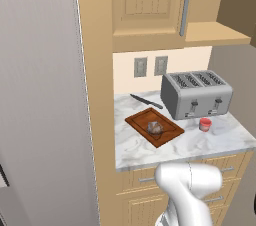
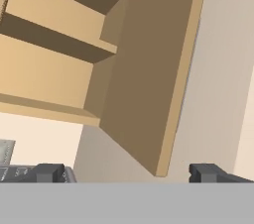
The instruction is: Pick the bread, place it on the cutting board, pick the jam, place it on the counter, and close the cabinet.
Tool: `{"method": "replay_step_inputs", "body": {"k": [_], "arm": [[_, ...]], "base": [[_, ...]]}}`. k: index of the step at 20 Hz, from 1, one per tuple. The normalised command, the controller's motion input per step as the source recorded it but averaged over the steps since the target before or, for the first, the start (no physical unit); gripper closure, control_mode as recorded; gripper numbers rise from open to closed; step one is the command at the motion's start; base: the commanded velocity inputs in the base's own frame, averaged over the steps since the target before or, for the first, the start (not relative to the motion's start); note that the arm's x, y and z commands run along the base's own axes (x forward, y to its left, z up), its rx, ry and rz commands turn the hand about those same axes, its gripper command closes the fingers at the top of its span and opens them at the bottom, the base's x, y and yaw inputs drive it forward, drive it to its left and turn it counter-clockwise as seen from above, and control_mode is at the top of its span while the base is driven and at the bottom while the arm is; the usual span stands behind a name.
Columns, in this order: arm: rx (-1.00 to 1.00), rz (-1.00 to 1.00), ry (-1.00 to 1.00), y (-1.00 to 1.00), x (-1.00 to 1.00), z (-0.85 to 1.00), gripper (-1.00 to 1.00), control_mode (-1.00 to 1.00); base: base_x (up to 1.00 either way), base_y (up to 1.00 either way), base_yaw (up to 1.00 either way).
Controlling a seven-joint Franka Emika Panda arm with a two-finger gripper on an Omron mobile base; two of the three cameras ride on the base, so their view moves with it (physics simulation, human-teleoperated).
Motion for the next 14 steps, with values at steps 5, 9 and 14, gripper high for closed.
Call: {"method": "replay_step_inputs", "body": {"k": [5,9,14], "arm": [[0.0,0.0,0.0,-0.1,0.0,0.0,-1.0,-1.0],[0.0,0.0,0.0,-0.11,0.0,0.0,-1.0,-1.0],[0.0,0.0,0.0,-0.13,0.0,0.0,-1.0,-1.0]], "base": [[0.0,0.0,0.0],[0.0,0.0,0.0],[0.0,0.0,0.0]]}}
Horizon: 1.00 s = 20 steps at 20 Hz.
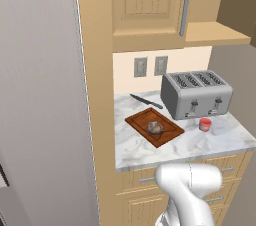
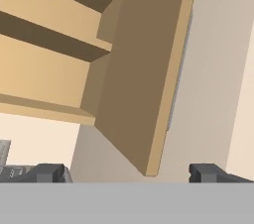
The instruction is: Pick the bread, place it on the cutting board, pick the jam, place it on the counter, and close the cabinet.
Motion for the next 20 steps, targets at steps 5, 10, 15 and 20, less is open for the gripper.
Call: {"method": "replay_step_inputs", "body": {"k": [5,10,15,20], "arm": [[0.0,0.0,0.0,-0.11,0.0,0.0,-1.0,-1.0],[0.0,0.0,0.0,-0.12,0.0,0.0,-1.0,-1.0],[0.0,0.0,0.0,-0.12,0.01,0.0,-1.0,-1.0],[0.0,0.0,0.0,-0.09,0.02,0.0,-1.0,-1.0]], "base": [[0.0,0.0,0.0],[0.0,0.0,0.0],[0.0,0.0,0.0],[0.0,0.0,0.0]]}}
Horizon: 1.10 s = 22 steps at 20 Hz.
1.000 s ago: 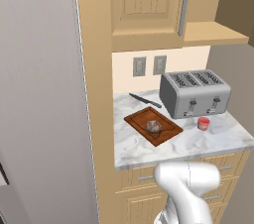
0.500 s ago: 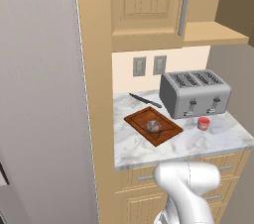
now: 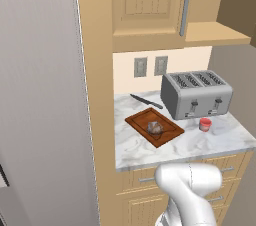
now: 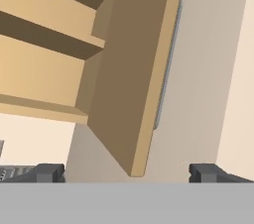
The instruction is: Pick the bread, place it on the cutting board, pick the jam, place it on the counter, and close the cabinet.
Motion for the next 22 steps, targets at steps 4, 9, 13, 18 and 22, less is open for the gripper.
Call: {"method": "replay_step_inputs", "body": {"k": [4,9,13,18,22], "arm": [[0.0,0.0,0.0,-0.08,0.07,0.0,-1.0,-1.0],[0.0,0.0,0.0,-0.08,0.14,0.0,-1.0,-1.0],[0.0,0.0,0.0,-0.09,0.2,0.0,-1.0,-1.0],[0.02,0.0,0.0,-0.11,0.2,0.0,-1.0,-1.0],[0.03,0.0,0.0,-0.13,0.22,0.0,-1.0,-1.0]], "base": [[0.0,0.0,0.0],[0.0,0.0,0.0],[0.0,0.0,0.0],[0.0,0.0,0.0],[0.0,0.0,0.0]]}}
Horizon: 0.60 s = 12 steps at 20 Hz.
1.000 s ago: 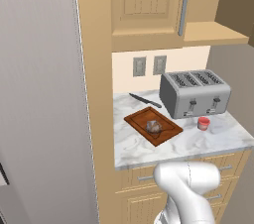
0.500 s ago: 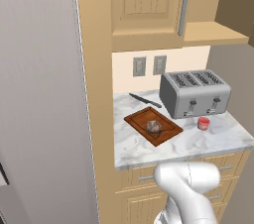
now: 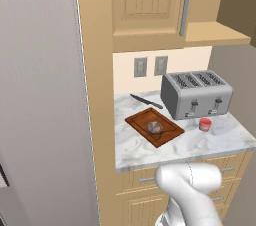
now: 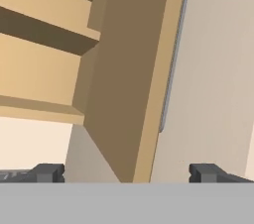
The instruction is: Pick the bread, place it on the cutting board, pick the jam, place it on the counter, and close the cabinet.
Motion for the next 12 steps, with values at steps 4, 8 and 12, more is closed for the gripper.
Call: {"method": "replay_step_inputs", "body": {"k": [4,8,12], "arm": [[0.04,0.0,0.0,-0.14,0.15,0.0,-1.0,-1.0],[0.05,0.0,0.0,-0.19,0.09,0.0,-1.0,-1.0],[0.04,0.0,0.0,-0.21,0.07,0.0,-1.0,-1.0]], "base": [[0.0,0.0,0.0],[0.0,0.0,0.0],[0.0,0.0,0.0]]}}
